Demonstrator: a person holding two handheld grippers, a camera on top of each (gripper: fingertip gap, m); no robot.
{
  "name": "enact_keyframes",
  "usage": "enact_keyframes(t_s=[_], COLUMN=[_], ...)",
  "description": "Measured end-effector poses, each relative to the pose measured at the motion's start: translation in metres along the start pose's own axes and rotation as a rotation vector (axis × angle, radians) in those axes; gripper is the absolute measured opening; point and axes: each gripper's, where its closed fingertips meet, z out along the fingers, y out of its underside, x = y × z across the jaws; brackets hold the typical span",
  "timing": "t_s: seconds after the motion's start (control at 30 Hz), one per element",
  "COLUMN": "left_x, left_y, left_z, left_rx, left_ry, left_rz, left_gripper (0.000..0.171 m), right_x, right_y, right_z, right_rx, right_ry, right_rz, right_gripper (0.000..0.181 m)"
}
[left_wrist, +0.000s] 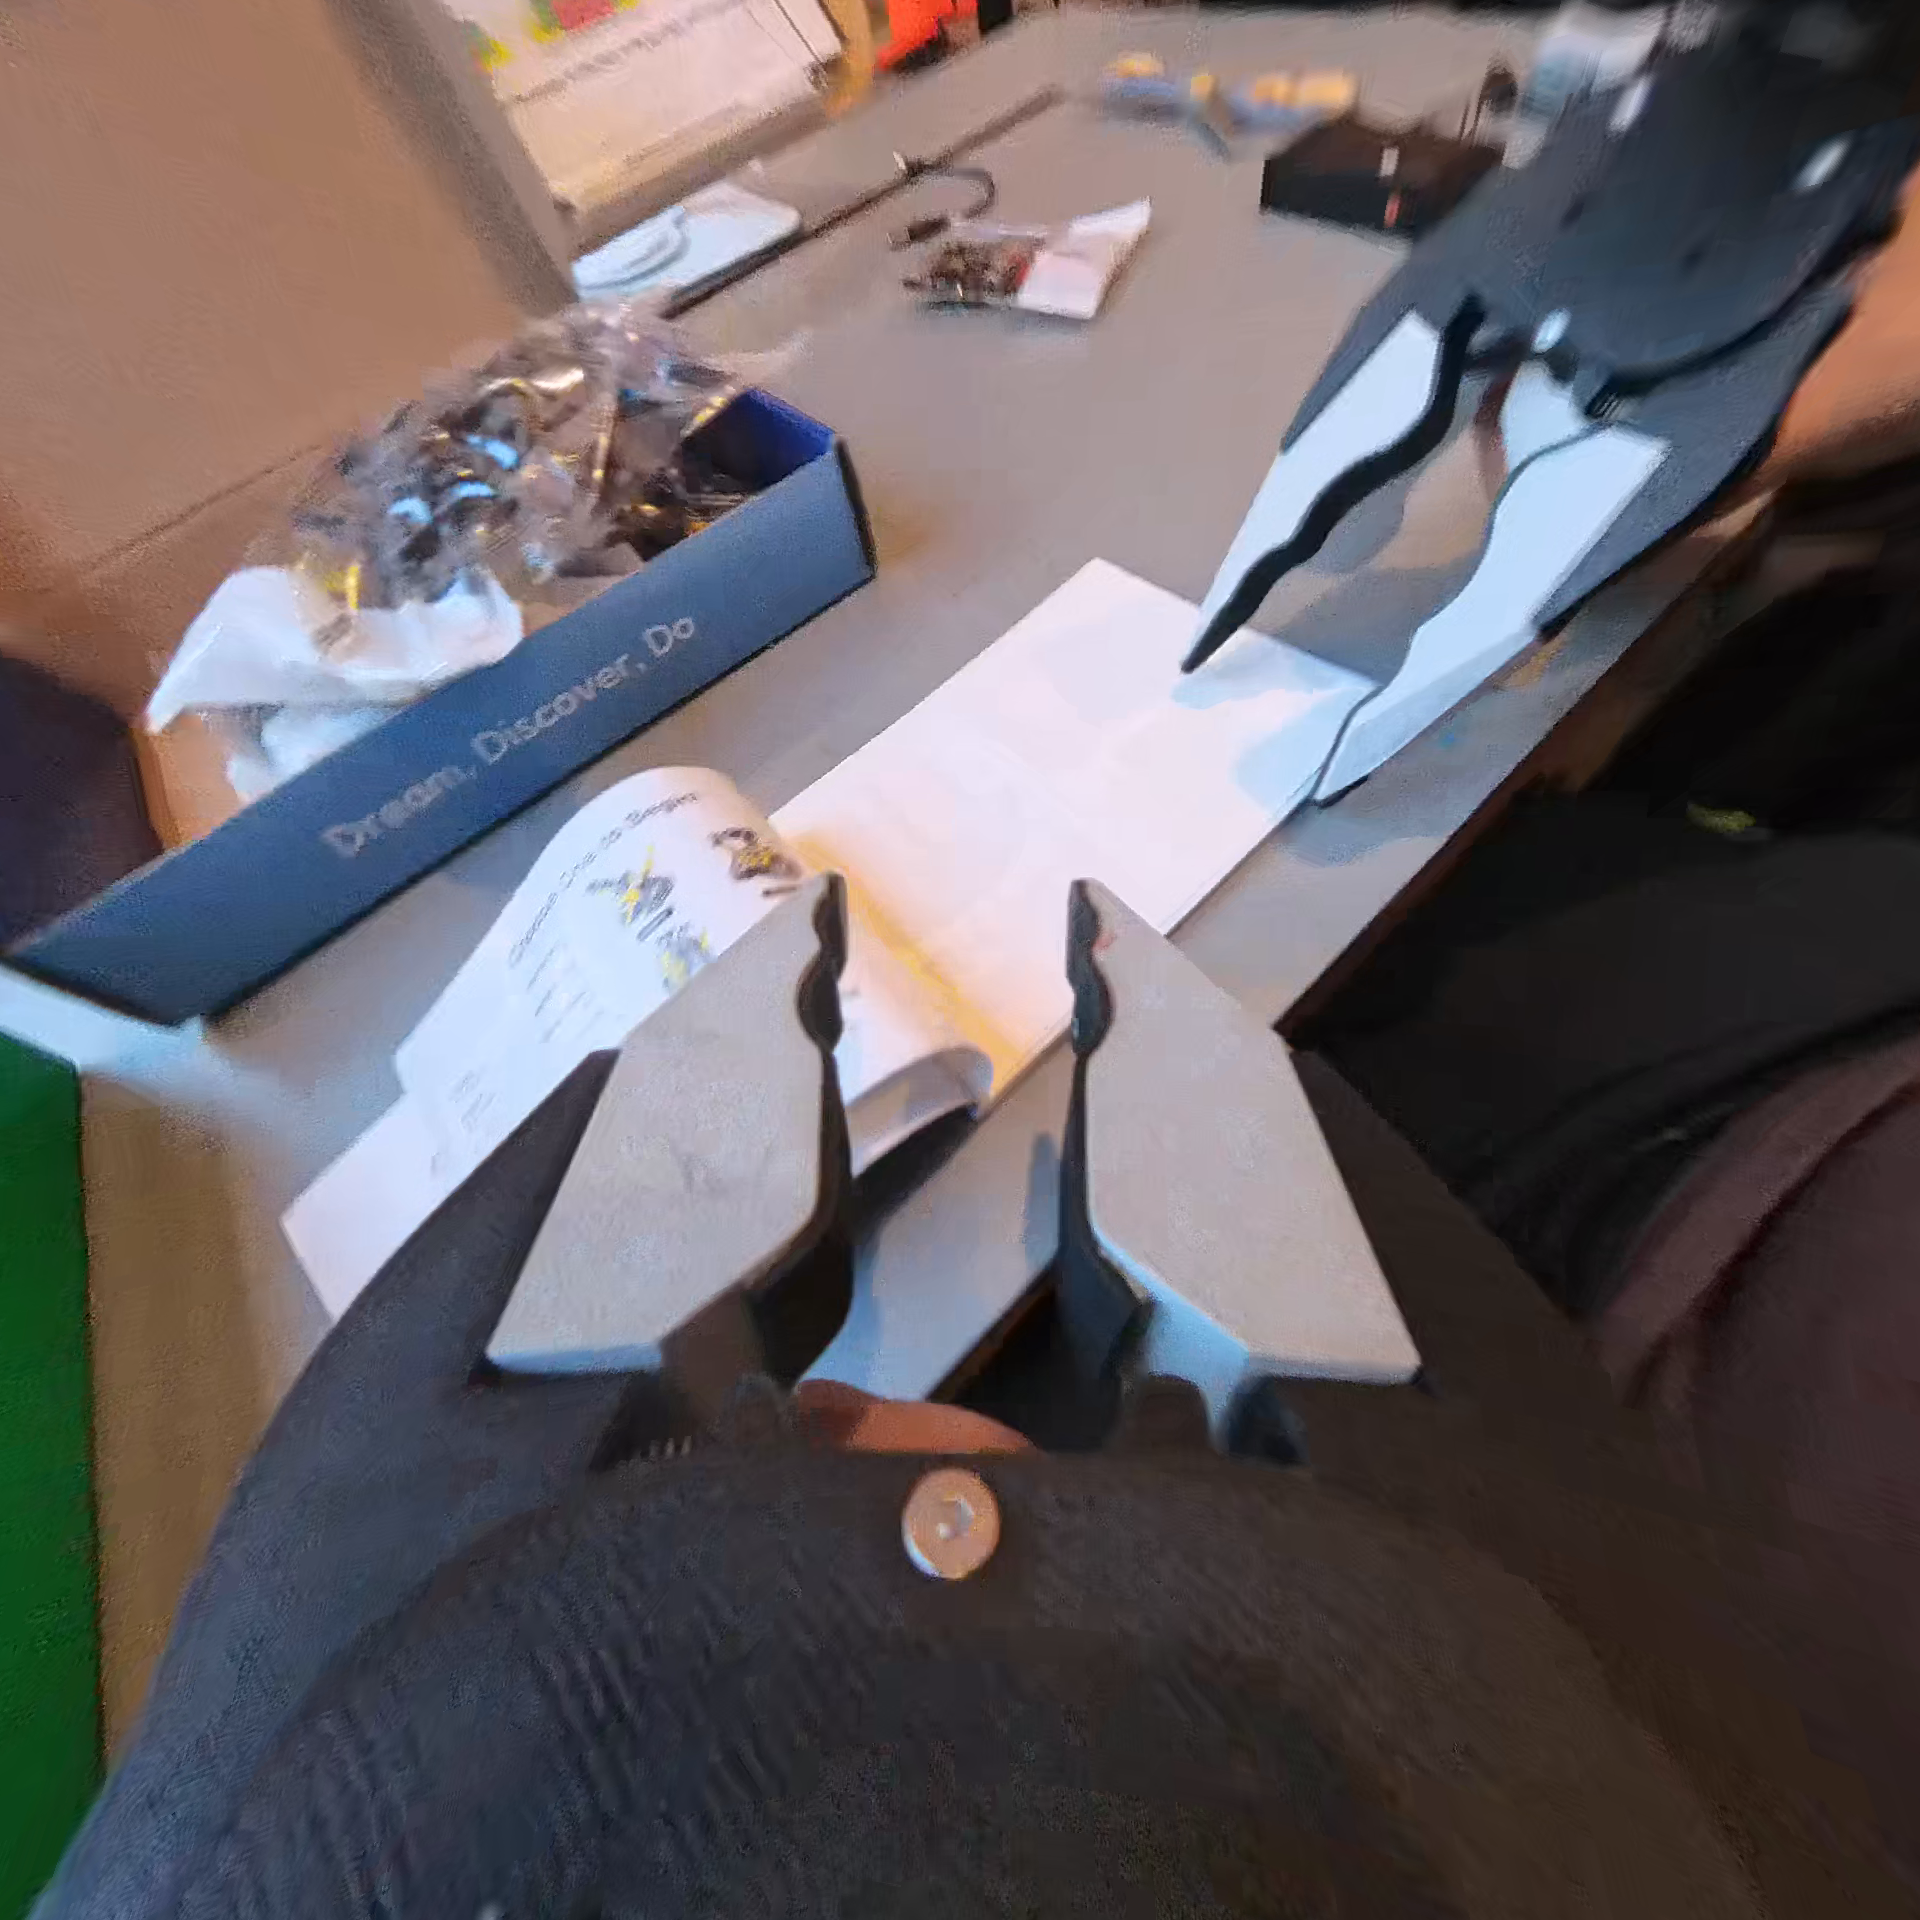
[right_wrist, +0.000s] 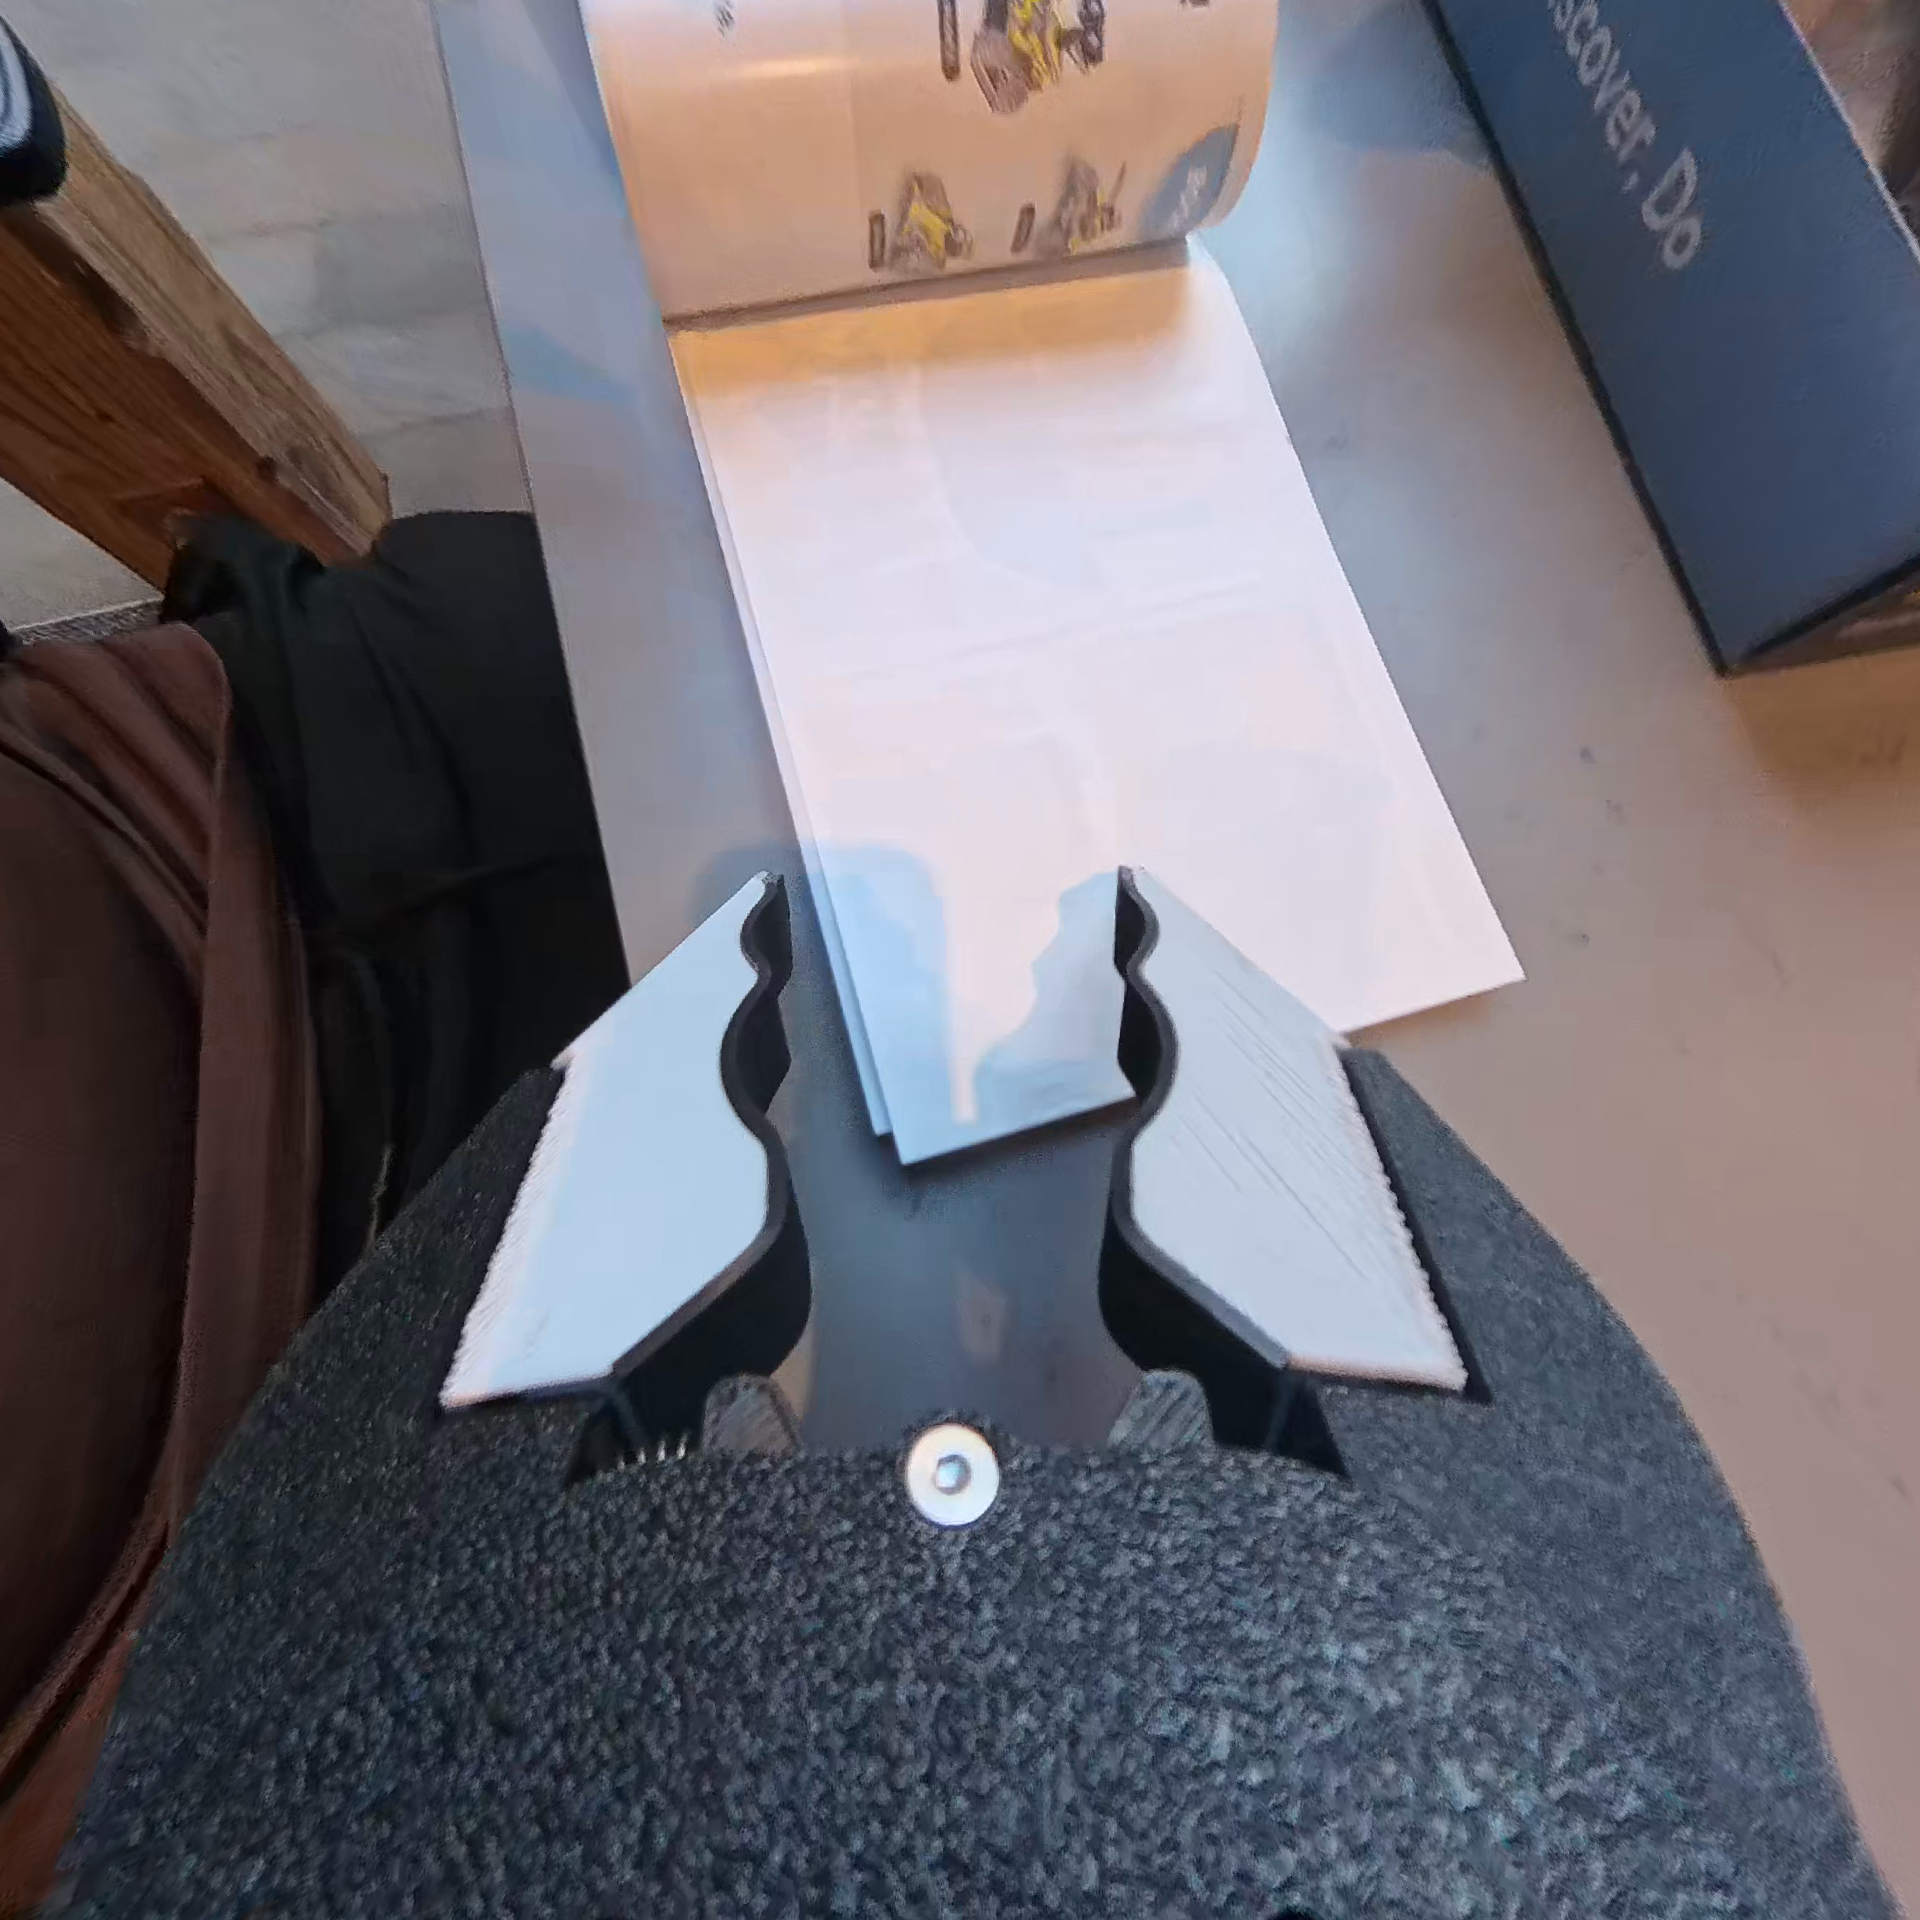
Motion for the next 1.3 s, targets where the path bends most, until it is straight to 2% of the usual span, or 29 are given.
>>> enact_keyframes(t_s=[0.1, 0.2, 0.27, 0.33, 0.4, 0.43, 0.63, 0.8, 1.03, 1.17, 1.3], left_x=[0.003, -0.021, -0.037, -0.044, -0.042, -0.043, -0.043, -0.024, -0.012, -0.012, -0.01], left_y=[0.008, 0.035, 0.055, 0.064, 0.077, 0.087, 0.096, 0.095, 0.096, 0.096, 0.095], left_z=[0.039, 0.059, 0.056, 0.048, 0.04, 0.037, 0.021, 0.015, 0.005, 0.004, 0.005], left_rx=[-0.086, -0.225, -0.293, -0.271, -0.282, -0.309, -0.268, -0.209, -0.118, -0.074, -0.016], left_ry=[-0.005, -0.092, -0.136, -0.125, -0.064, -0.066, -0.088, -0.05, -0.077, -0.065, -0.033], left_rz=[0.117, 0.166, 0.162, 0.105, 0.026, 0.028, 0.014, -0.022, -0.04, -0.128, -0.21], left_gripper=[0.036, 0.031, 0.028, 0.022, 0.0, 0.0, 0.0, 0.0, 0.0, 0.0, 0.0], right_x=[-0.006, -0.006, -0.005, -0.005, -0.005, -0.005, -0.003, 0.009, 0.014, 0.017, 0.008], right_y=[0.0, 0.002, 0.003, 0.003, 0.003, 0.003, 0.005, 0.013, 0.017, -0.012, -0.049], right_z=[0.007, 0.009, 0.007, 0.005, 0.004, 0.004, 0.001, -0.004, -0.009, -0.013, -0.006], right_rx=[-0.024, -0.016, -0.002, 0.009, 0.017, 0.02, 0.015, -0.046, -0.076, 0.044, 0.154], right_ry=[-0.006, -0.003, -0.009, -0.031, -0.052, -0.061, -0.084, -0.04, -0.02, -0.028, -0.108], right_rz=[-0.012, 0.016, 0.035, 0.059, 0.081, 0.089, 0.095, 0.071, 0.062, 0.064, 0.071], right_gripper=[0.057, 0.052, 0.049, 0.047, 0.046, 0.046, 0.045, 0.045, 0.044, 0.034, 0.019])
